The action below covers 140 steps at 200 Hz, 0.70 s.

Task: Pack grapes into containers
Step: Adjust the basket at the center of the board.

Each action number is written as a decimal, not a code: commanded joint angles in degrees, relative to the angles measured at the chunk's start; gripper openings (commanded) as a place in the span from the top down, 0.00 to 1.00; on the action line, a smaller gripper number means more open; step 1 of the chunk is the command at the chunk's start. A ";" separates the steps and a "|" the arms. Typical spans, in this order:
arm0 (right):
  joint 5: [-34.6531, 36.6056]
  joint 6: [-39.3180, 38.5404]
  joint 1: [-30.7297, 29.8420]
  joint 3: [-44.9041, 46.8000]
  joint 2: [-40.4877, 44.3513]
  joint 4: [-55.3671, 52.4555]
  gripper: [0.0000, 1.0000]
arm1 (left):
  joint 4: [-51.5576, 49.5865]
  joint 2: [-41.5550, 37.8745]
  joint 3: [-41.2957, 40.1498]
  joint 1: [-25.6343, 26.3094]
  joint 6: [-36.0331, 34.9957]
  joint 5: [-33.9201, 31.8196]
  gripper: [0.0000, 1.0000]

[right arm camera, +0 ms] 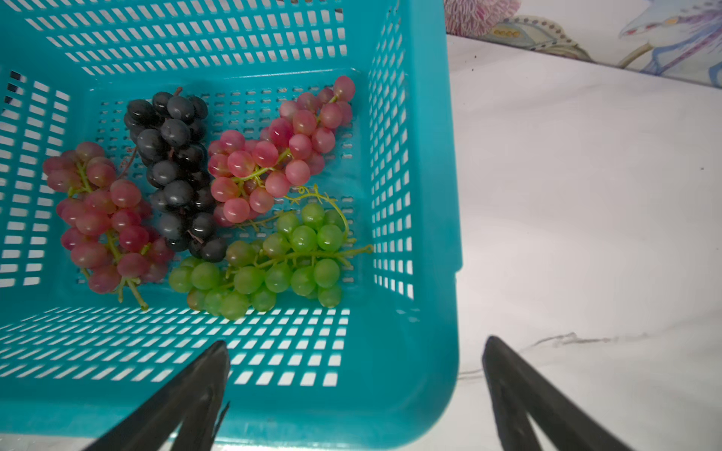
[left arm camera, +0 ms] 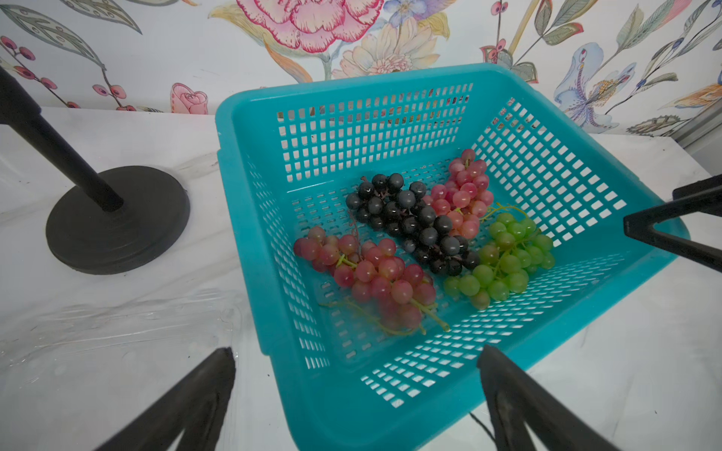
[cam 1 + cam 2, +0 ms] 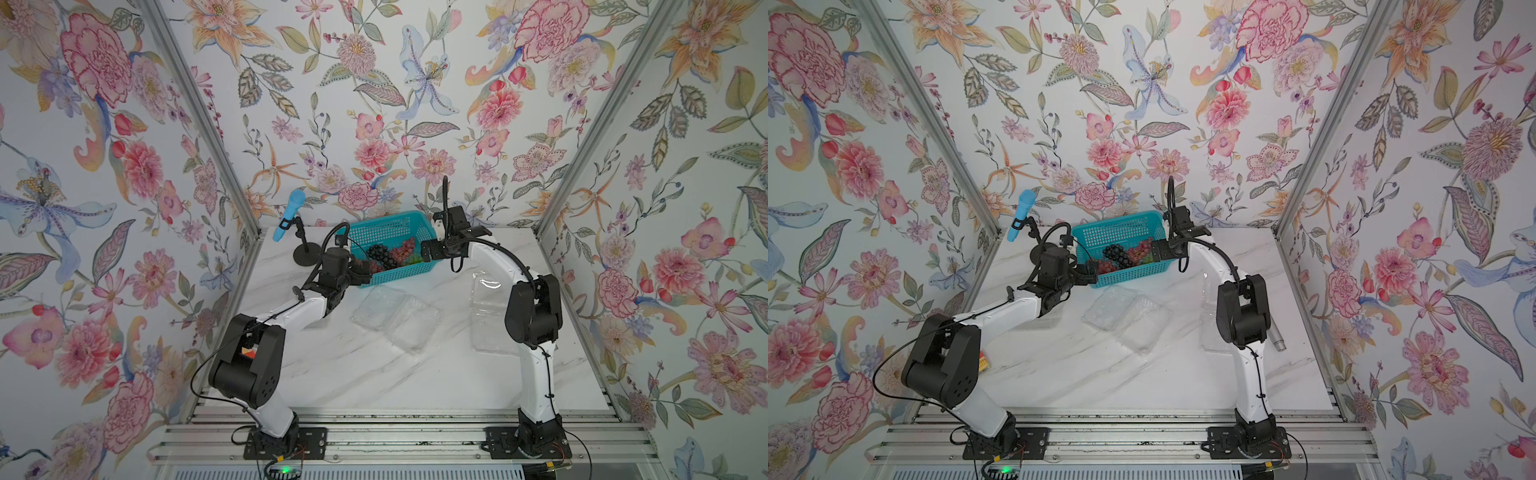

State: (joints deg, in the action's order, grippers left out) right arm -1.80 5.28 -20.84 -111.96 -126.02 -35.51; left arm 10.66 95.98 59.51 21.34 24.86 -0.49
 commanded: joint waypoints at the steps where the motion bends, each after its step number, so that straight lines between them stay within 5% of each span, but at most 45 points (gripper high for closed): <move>1: 1.17 2.06 0.73 1.11 0.81 -3.01 0.00 | -1.61 1.28 2.32 0.33 -0.59 -1.59 0.00; 140: 12.23 1.38 3.95 9.48 7.11 -7.12 0.00 | 0.51 9.54 9.16 0.24 -0.72 2.85 0.00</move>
State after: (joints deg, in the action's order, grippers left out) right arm 6.07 7.11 -17.34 -104.20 -121.56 -37.52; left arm 10.28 103.96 65.82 21.34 24.82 0.97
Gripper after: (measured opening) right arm 0.995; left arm 0.997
